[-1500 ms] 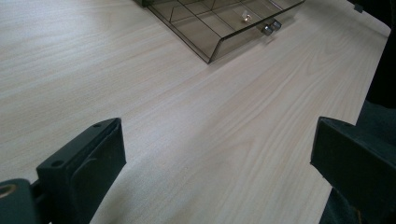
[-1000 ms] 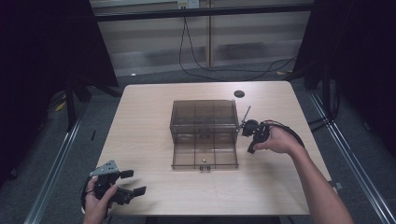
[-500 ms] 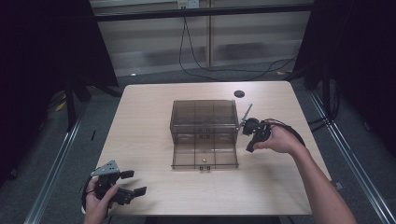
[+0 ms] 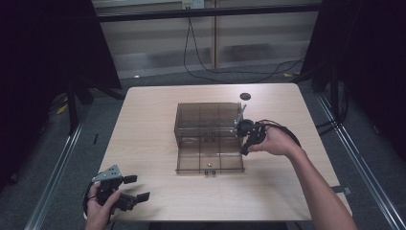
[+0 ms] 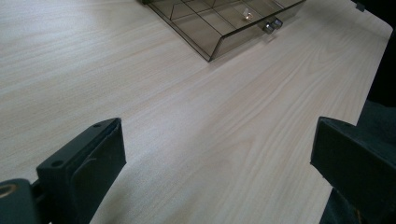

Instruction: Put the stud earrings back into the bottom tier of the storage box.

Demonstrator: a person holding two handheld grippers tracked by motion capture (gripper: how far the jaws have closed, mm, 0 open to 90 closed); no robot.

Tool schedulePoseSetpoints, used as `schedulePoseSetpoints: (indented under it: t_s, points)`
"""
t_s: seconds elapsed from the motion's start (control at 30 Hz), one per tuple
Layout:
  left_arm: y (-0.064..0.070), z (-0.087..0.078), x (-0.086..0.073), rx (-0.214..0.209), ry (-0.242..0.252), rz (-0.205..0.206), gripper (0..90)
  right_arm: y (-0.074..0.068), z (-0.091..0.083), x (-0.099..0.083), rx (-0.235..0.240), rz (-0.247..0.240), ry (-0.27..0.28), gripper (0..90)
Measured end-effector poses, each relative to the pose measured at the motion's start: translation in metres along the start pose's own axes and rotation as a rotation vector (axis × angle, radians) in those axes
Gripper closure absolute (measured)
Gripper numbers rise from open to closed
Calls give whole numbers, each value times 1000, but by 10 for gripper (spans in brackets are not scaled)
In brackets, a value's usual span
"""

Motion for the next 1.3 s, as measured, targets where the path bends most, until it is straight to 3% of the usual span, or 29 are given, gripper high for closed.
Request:
schedulePoseSetpoints:
  t_s: [0.57,0.87,1.3]
  points:
    - [1,-2,1,-2,5,6,30,-17,11,55,38,-80,30,823]
    - [1,-2,1,-4,6,6,30,-22,23,73,53,-127,17,823]
    - [1,-1,1,-9,6,6,30,-30,43,92,87,-146,-21,823]
Point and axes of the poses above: each handheld gripper's, and its own axes: z roughly forward along the jaws, x roughly out of its top, y roughly to its right, the point moved 7 cm from there along z, roughly forward along the jaws, and after that the axes turned 9 degrees about -z, right-handed, at the moved point
